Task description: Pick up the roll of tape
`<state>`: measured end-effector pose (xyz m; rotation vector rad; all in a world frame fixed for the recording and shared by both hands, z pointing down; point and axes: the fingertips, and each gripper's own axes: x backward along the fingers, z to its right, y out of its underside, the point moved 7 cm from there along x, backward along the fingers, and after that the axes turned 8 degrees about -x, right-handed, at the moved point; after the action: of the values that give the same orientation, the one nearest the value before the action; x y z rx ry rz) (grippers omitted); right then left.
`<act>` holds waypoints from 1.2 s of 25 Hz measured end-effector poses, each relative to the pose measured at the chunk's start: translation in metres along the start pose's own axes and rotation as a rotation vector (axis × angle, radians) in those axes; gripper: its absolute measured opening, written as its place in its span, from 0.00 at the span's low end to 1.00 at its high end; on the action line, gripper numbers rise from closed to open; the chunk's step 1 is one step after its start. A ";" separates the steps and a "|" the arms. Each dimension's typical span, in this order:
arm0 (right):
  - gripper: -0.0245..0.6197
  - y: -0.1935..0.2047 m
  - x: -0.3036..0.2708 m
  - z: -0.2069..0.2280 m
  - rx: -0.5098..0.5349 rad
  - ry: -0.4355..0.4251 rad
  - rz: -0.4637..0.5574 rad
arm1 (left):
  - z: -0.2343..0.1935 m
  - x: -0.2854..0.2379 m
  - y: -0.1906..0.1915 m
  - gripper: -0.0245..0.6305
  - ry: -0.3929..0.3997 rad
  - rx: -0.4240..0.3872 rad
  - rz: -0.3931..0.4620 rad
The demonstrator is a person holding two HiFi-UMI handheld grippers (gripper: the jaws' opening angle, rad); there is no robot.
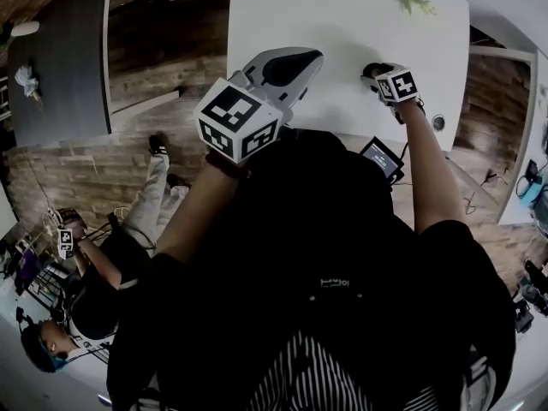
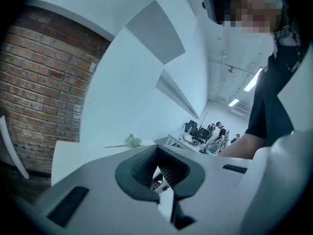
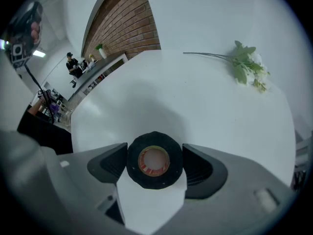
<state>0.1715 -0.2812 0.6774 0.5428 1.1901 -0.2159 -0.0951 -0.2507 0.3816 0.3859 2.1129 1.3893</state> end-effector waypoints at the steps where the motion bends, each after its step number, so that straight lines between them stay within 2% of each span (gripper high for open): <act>1: 0.58 0.000 0.000 0.000 -0.022 -0.015 0.013 | 0.003 0.003 0.001 0.04 -0.008 -0.002 -0.002; 5: 0.58 0.004 0.008 0.001 -0.098 -0.051 0.062 | 0.019 0.010 0.004 0.04 -0.014 -0.014 -0.005; 12: 0.58 0.027 0.048 0.005 -0.133 -0.075 0.136 | 0.042 0.005 0.006 0.04 -0.008 -0.036 0.002; 16: 0.58 0.035 0.094 0.001 -0.164 -0.126 0.250 | 0.055 -0.004 0.004 0.04 0.011 -0.057 0.010; 21: 0.58 0.034 0.165 -0.028 -0.104 -0.188 0.375 | 0.077 -0.016 -0.001 0.04 0.040 -0.089 0.020; 26: 0.58 0.040 0.222 -0.050 -0.019 -0.186 0.444 | 0.096 -0.028 -0.009 0.04 0.073 -0.131 0.030; 28: 0.58 0.044 0.241 -0.054 -0.030 -0.208 0.491 | 0.103 -0.032 -0.014 0.04 0.085 -0.151 0.036; 30: 0.58 0.046 0.261 -0.062 -0.072 -0.273 0.556 | 0.109 -0.033 -0.019 0.04 0.094 -0.166 0.042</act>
<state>0.2371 -0.1793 0.4337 0.7331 0.7444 0.2226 -0.0013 -0.1957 0.3424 0.3048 2.0544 1.6229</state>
